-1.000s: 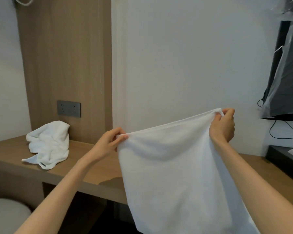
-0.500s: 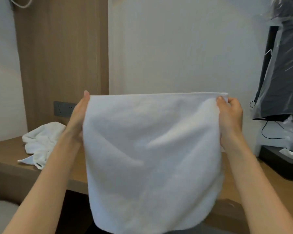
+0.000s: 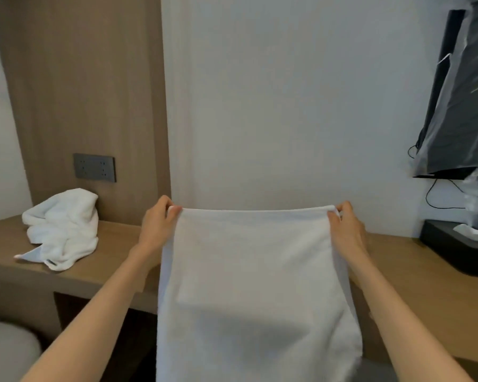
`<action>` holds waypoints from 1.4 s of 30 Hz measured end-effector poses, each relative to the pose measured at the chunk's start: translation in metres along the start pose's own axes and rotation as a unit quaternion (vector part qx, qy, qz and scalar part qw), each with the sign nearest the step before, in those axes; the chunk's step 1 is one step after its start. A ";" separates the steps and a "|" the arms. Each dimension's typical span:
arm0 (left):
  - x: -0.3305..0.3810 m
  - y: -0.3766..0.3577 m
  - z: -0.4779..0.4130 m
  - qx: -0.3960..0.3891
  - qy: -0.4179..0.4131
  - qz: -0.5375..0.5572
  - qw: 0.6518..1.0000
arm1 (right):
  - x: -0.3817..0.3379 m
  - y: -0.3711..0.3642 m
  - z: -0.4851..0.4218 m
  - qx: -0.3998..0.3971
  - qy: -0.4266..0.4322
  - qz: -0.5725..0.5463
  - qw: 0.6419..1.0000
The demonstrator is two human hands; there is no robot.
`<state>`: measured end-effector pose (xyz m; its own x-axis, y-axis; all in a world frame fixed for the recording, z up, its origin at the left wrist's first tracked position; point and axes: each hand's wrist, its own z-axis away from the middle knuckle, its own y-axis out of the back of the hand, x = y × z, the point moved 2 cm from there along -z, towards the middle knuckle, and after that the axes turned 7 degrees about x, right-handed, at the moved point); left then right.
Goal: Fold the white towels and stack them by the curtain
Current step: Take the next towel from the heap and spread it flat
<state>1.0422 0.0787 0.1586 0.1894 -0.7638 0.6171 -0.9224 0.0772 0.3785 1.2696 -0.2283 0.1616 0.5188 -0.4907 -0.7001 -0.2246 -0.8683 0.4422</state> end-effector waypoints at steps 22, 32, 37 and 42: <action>-0.087 -0.193 -0.060 -0.178 -0.007 -0.206 0.962 | 0.096 -0.144 -0.069 -0.114 -0.015 0.249 0.962; -0.105 -0.268 -0.105 -0.184 0.013 -0.199 0.963 | 0.123 -0.189 -0.131 -0.088 -0.002 0.306 0.948; -0.112 -0.285 -0.117 -0.158 0.037 -0.172 0.972 | 0.133 -0.199 -0.143 -0.058 -0.020 0.302 0.951; -0.104 -0.291 -0.121 -0.170 -0.011 -0.292 0.941 | 0.123 -0.191 -0.143 -0.011 0.034 0.305 0.952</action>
<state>1.3314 0.2134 0.0682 0.6206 -0.7519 0.2224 -0.5015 -0.1626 0.8497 1.4948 -0.1128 0.0712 0.3496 -0.8968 -0.2712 -0.4851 -0.4209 0.7665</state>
